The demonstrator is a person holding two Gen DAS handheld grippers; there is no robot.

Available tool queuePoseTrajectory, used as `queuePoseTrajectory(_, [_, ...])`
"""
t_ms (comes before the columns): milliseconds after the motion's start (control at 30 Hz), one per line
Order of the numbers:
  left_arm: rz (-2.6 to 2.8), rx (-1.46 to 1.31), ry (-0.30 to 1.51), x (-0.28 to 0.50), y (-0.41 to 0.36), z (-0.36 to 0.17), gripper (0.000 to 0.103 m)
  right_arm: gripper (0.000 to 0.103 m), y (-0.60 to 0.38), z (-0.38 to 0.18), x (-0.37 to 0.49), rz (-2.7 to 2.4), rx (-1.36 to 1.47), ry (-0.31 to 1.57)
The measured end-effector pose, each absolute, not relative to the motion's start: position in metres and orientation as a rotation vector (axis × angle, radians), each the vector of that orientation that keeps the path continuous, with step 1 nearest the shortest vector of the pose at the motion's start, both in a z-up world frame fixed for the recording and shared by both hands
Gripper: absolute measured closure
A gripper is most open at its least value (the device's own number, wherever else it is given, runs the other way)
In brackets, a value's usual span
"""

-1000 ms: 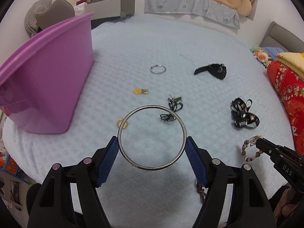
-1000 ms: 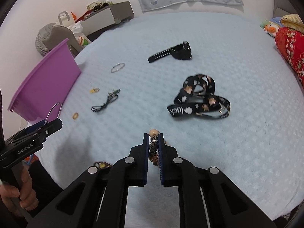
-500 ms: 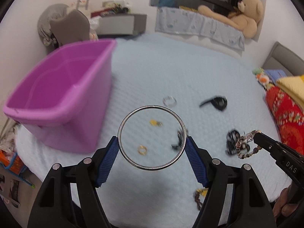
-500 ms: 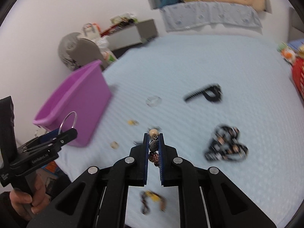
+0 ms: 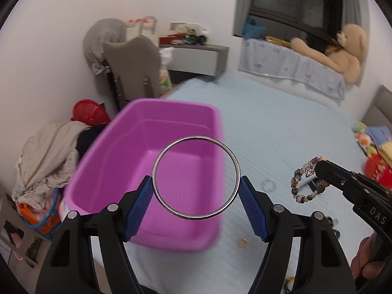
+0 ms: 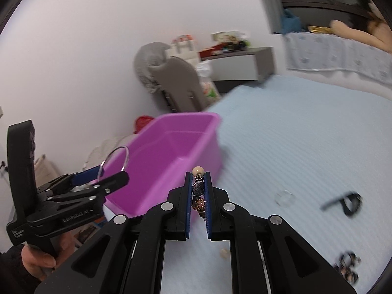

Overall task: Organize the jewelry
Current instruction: 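Lift and carry the bangle and bracelet in both tools over the pink tub, then open the left tool to drop the bangle while the right tool releases the bracelet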

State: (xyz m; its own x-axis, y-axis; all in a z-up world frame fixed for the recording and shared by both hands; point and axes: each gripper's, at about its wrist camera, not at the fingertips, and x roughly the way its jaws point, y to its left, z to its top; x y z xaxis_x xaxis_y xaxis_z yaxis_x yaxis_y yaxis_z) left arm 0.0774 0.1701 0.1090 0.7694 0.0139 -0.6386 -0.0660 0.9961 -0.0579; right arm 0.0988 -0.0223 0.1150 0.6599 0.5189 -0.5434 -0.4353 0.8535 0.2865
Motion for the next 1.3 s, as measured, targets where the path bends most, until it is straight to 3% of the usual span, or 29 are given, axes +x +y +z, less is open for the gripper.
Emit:
queuePoseTrajectory(233, [0.158,-0.132,0.693,0.107,0.236,0.118,0.034,0.094,0.065,0.132,0.146,0.666,0.096,0.678])
queuePoseTrajectory(467, [0.234,-0.173,0.8,0.14,0.272,0.077,0.034,0.094,0.133,0.105,0.18,0.709,0.03,0.794])
queuePoseTrajectory(1000, [0.271,-0.176,1.008,0.174,0.289,0.025,0.032,0.093,0.169,0.033,0.229,0.614,-0.077,1.013])
queuePoseTrajectory(1100, [0.282,-0.186,1.039,0.175,0.29,0.019,0.032,0.09,0.171,0.03,0.232,0.596,-0.088,1.01])
queuePoseTrajectory(1233, [0.309,-0.188,1.042,0.172,0.292,0.017,0.02,0.075,0.169,0.032,0.231,0.582,-0.095,0.995])
queuePoseTrajectory(1300, [0.315,-0.192,1.043,0.172,0.293,0.017,0.016,0.074,0.167,0.034,0.23,0.58,-0.092,0.992])
